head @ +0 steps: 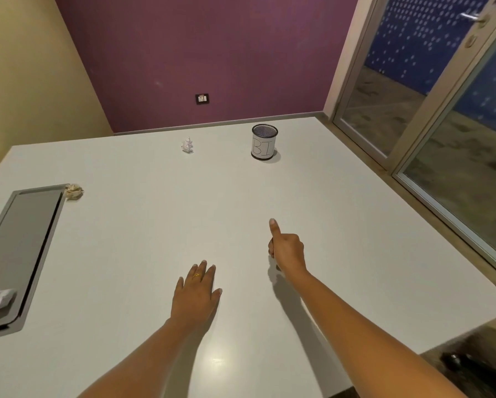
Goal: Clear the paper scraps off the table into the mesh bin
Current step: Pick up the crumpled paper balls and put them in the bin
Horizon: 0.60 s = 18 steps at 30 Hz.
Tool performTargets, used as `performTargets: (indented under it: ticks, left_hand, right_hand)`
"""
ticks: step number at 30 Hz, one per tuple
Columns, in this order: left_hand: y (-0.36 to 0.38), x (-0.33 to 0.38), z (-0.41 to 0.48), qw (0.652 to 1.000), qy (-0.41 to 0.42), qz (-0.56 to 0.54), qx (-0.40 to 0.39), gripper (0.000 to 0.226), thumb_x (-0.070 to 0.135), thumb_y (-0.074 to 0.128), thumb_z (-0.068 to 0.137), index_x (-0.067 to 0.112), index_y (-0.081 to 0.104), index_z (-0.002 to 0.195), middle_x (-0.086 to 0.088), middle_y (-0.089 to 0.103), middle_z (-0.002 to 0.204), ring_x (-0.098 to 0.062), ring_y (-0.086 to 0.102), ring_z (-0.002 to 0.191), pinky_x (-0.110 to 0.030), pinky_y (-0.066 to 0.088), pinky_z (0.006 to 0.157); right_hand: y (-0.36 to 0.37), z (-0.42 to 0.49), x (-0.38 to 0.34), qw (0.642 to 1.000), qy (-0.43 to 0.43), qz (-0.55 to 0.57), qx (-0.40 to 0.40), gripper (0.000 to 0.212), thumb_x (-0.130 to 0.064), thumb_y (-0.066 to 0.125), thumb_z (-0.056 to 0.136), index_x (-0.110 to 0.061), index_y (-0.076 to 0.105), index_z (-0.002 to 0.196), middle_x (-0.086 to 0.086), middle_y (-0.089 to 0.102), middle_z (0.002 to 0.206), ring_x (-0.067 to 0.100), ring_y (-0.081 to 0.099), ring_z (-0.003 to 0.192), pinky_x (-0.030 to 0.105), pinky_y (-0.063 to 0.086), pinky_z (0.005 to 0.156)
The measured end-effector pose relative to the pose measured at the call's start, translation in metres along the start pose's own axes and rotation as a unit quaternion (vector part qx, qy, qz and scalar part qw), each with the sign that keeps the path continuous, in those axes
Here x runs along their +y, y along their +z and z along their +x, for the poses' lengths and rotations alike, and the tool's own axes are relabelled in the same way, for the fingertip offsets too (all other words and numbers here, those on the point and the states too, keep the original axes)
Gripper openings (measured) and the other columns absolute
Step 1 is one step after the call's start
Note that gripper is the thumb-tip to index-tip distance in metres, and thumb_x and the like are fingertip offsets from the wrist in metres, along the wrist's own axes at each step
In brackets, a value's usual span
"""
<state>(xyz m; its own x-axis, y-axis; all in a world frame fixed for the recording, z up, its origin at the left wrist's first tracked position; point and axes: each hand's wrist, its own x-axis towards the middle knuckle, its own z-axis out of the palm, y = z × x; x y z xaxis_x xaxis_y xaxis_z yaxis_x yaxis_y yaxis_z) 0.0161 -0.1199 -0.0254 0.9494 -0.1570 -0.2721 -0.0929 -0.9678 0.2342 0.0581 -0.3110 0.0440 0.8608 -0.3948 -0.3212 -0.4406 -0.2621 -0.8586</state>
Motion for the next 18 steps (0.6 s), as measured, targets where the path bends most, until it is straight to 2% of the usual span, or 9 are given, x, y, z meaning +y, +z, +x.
performTargets:
  ticks: [4, 10, 16, 18]
  left_hand:
    - [-0.002, -0.002, 0.001, 1.000, 0.003, 0.007, -0.020, 0.059, 0.040, 0.034, 0.097, 0.020, 0.012, 0.148, 0.002, 0.003, 0.159, -0.016, 0.004, 0.147, -0.041, 0.015, 0.118]
    - [-0.003, -0.005, 0.003, 0.999, 0.005, 0.007, -0.031, 0.061, 0.041, 0.037, 0.096, 0.020, 0.012, 0.148, 0.002, 0.004, 0.159, -0.015, 0.004, 0.146, -0.041, 0.016, 0.117]
    - [-0.001, -0.006, 0.002, 1.000, 0.000, -0.006, -0.025, 0.060, 0.042, 0.038, 0.095, 0.021, 0.015, 0.147, 0.004, 0.006, 0.158, -0.014, 0.005, 0.146, -0.043, 0.018, 0.116]
    - [-0.004, -0.003, 0.006, 0.999, -0.016, -0.028, -0.027, 0.057, 0.042, 0.041, 0.094, 0.020, 0.024, 0.144, 0.002, 0.013, 0.157, -0.015, 0.011, 0.146, -0.045, 0.018, 0.115]
  right_hand:
    - [0.002, -0.004, -0.011, 0.997, 0.033, 0.064, 0.018, 0.059, -0.050, 0.039, 0.094, -0.012, 0.034, 0.050, 0.002, 0.045, 0.051, 0.015, 0.033, 0.039, 0.019, 0.026, 0.039]
    - [0.006, -0.013, -0.017, 0.992, 0.036, 0.118, -0.005, 0.054, -0.041, 0.032, 0.099, -0.015, 0.027, 0.052, -0.001, 0.028, 0.049, 0.013, 0.019, 0.041, 0.017, 0.016, 0.039]
    - [0.005, -0.013, -0.022, 0.993, 0.016, 0.111, -0.027, 0.053, -0.040, 0.035, 0.099, -0.017, 0.024, 0.053, 0.000, 0.025, 0.051, 0.013, 0.015, 0.043, 0.018, 0.015, 0.040]
    - [0.002, -0.012, -0.025, 0.994, 0.004, 0.108, -0.021, 0.053, -0.042, 0.039, 0.097, -0.017, 0.024, 0.053, 0.002, 0.028, 0.050, 0.014, 0.019, 0.042, 0.019, 0.019, 0.040]
